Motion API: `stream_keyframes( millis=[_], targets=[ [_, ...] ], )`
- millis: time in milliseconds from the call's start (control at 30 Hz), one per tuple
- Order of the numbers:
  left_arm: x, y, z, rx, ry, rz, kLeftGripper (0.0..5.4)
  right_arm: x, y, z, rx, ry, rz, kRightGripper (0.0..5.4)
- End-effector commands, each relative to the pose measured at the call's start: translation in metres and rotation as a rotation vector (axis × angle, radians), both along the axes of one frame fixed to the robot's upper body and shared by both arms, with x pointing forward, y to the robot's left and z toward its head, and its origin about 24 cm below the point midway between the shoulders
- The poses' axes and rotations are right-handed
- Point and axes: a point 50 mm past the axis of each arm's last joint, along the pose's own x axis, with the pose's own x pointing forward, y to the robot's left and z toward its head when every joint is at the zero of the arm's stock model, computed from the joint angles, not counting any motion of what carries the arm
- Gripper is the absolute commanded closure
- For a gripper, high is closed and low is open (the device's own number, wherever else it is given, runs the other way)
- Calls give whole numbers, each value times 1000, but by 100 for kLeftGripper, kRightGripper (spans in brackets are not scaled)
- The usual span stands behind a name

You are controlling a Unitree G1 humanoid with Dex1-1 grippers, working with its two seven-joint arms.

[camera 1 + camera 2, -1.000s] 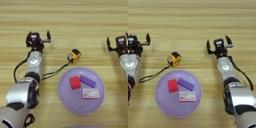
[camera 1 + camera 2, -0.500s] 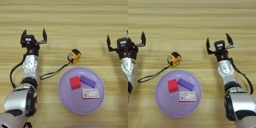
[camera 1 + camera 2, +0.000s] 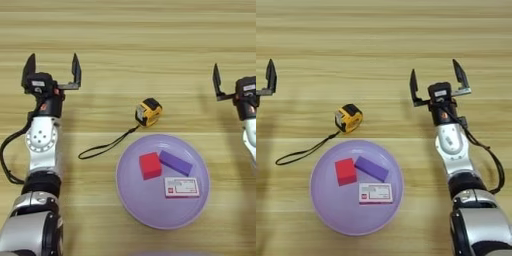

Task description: Move the objects on the table

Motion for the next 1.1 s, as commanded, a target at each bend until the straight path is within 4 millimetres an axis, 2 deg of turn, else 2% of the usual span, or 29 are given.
stream_keyframes(
  millis=[33,300,633,800,967,1100],
  targets=[
    [-7,-4,-1,81,11,-53,3,-3,5,2,10,-9,1,0],
    [-17,-10,-2,155,28,-127,3,-15,9,20,121,-105,17,0],
    [-19,-16,-6,156,57,-151,3,-16,16,20,174,-45,89,0],
    [-18,-20,-7,154,60,-149,3,-16,19,29,197,-13,161,0],
    [-17,-22,-8,153,62,-145,3,-21,26,40,159,41,300,0],
    [-16,-22,-8,152,65,-143,3,-34,40,43,105,111,494,0]
  ],
)
